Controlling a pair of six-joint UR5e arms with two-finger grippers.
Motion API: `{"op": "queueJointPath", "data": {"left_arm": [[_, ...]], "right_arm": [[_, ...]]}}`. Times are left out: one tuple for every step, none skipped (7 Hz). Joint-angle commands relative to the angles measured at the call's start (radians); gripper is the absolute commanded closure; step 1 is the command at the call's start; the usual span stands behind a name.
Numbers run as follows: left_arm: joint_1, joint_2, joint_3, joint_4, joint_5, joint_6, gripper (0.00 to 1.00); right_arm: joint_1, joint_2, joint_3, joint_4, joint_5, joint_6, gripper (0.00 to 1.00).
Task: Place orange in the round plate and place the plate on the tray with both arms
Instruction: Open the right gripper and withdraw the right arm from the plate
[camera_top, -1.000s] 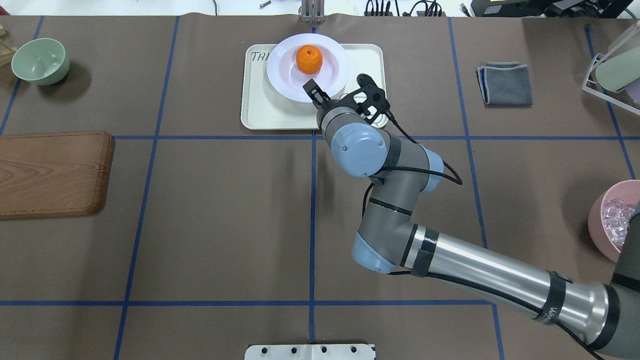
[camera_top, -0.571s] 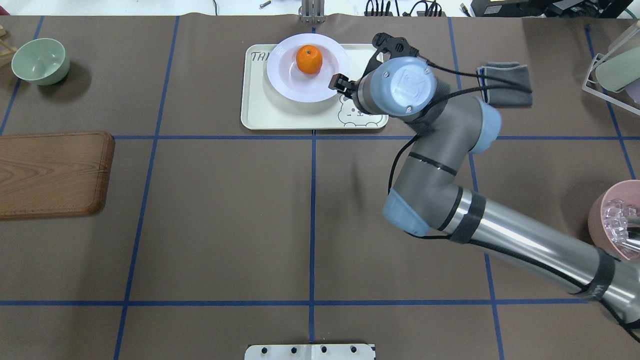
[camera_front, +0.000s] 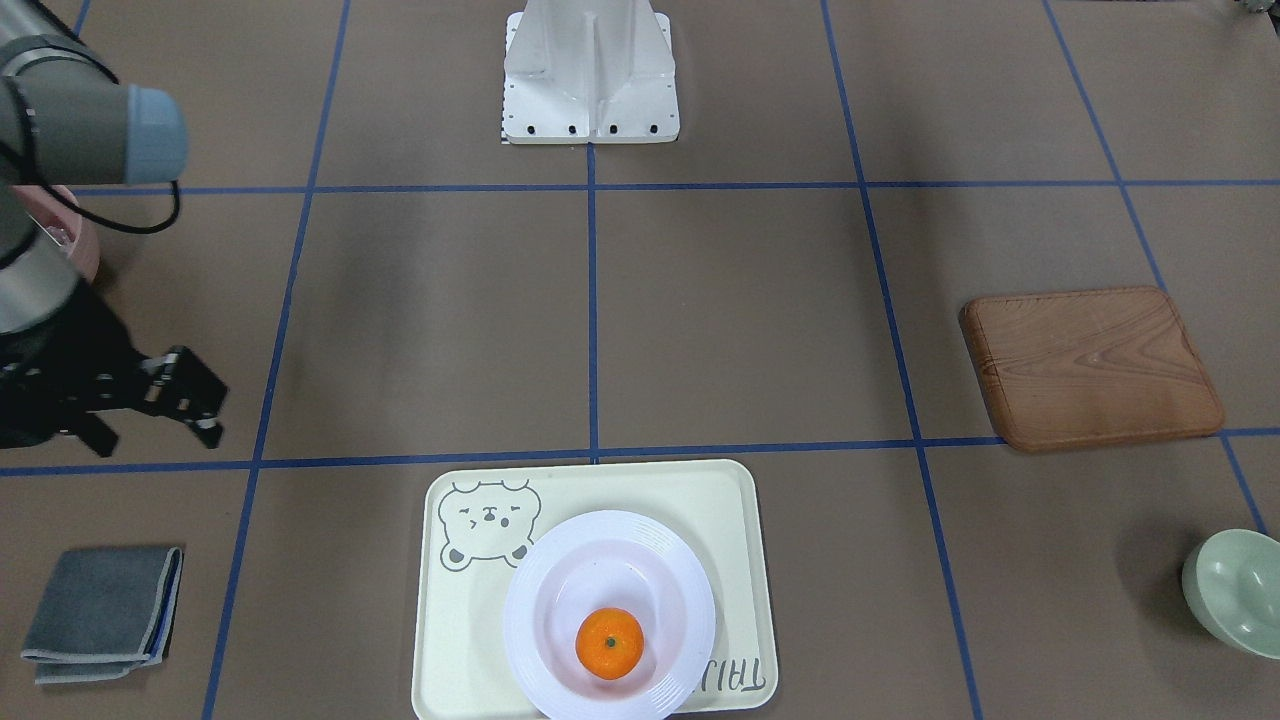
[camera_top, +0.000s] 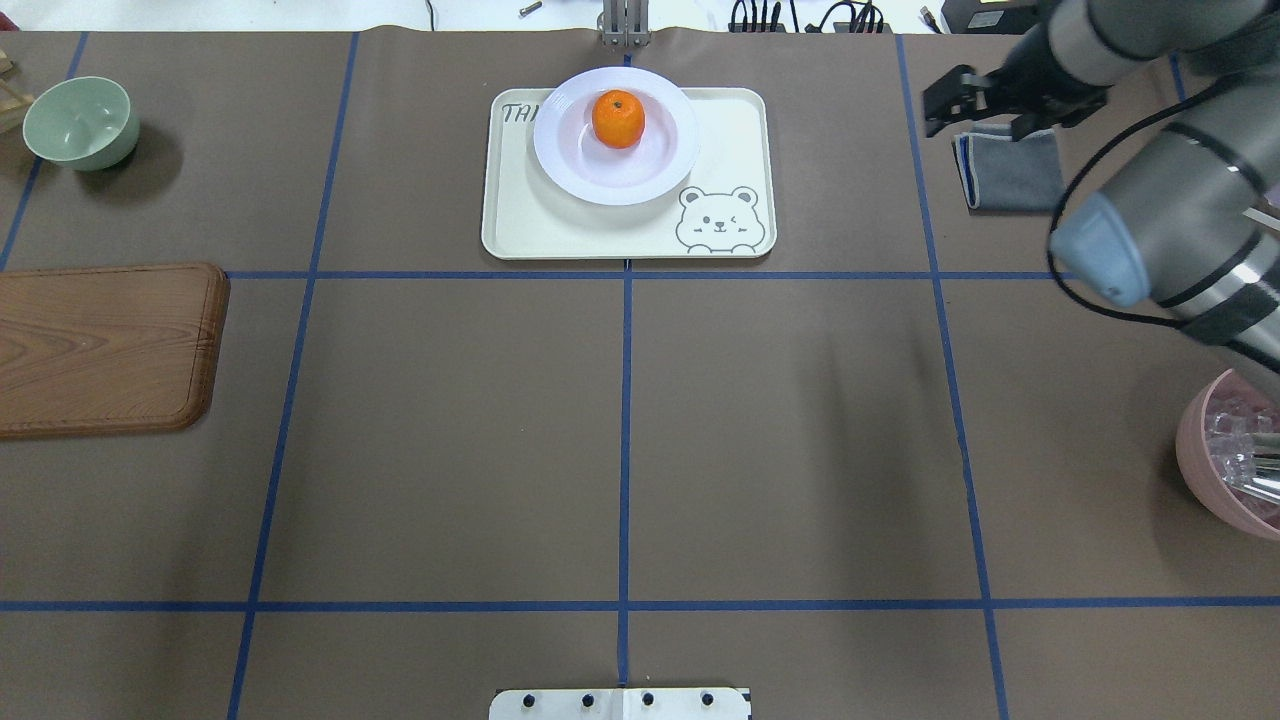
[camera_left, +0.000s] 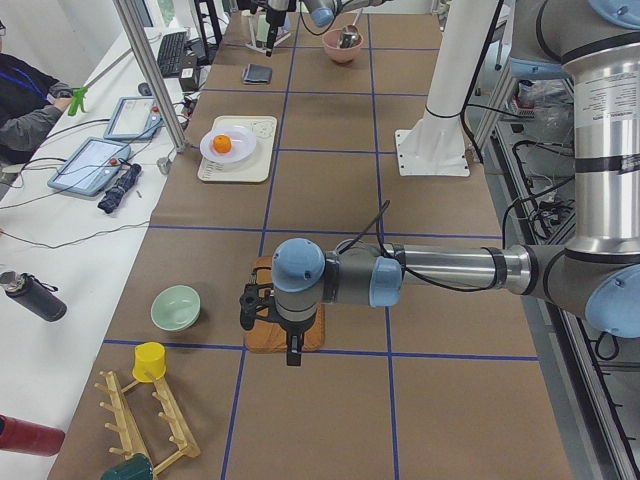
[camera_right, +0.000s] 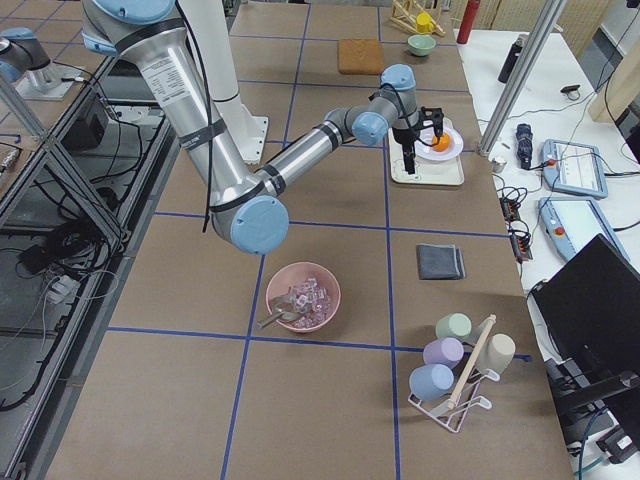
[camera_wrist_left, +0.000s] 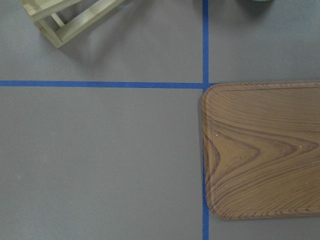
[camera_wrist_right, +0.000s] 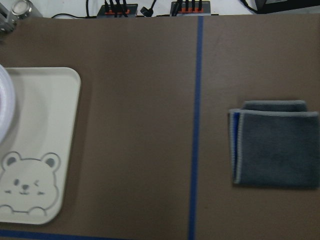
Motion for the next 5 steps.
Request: {"op": "queueJointPath", "data": {"left_arm": [[0.023, -0.010, -0.034, 0.040, 0.005, 0.018, 0.02], [0.022, -0.010, -0.037, 0.039, 0.005, 0.018, 0.02], [0.022, 0.000, -0.037, 0.023, 0.009, 0.019, 0.02], [0.022, 0.015, -0.037, 0.020, 0.000, 0.019, 0.02], [0.022, 0.013, -0.026, 0.023, -0.002, 0.013, 0.02]], "right_arm": [[0.187, -0.208, -0.010, -0.007, 0.072, -0.398, 0.00], [0.255, -0.269, -0.015, -0.053, 0.120, -0.538, 0.00], [0.319, -0.340, -0.004, -0.088, 0.194, -0.628, 0.00], [0.334, -0.412, 0.004, -0.072, 0.223, -0.639, 0.00], [0.337, -0.426, -0.002, -0.073, 0.202, -0.630, 0.00]]}}
